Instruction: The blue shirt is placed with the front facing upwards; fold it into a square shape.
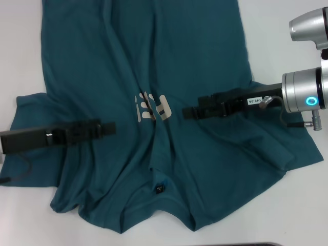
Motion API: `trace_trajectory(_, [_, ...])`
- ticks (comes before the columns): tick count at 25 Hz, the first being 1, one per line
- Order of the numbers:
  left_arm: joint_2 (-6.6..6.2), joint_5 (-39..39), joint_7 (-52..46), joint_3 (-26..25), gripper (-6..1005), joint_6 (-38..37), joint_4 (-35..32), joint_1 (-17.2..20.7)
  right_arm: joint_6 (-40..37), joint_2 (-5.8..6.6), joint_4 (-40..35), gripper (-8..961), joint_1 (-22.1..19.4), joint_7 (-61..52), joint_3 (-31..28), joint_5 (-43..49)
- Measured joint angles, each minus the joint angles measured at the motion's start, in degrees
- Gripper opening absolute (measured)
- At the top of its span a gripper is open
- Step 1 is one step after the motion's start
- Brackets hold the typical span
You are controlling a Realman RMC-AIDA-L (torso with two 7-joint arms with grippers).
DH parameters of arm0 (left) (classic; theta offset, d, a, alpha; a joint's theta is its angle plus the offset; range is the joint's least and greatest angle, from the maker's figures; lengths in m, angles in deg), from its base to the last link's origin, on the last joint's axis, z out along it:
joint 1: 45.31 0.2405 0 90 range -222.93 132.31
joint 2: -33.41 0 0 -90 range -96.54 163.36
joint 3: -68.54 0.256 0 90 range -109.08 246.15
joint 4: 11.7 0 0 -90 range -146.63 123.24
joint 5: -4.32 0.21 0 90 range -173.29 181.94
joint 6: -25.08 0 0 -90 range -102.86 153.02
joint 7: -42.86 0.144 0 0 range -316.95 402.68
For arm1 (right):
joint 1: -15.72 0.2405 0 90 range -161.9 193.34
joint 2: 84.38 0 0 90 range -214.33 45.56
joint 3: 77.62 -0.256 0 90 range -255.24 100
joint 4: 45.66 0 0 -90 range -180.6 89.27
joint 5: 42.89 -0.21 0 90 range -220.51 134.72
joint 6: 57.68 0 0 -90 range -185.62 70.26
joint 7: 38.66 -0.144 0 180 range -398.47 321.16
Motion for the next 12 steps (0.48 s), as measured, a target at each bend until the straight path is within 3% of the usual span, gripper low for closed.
trace_trajectory(12, [-3.01, 0.2, -15.1, -14.3, 814, 0.0, 0.1, 2.0, 0.1, 0.04, 0.0, 906, 0.0, -0.1, -0.7, 0.0])
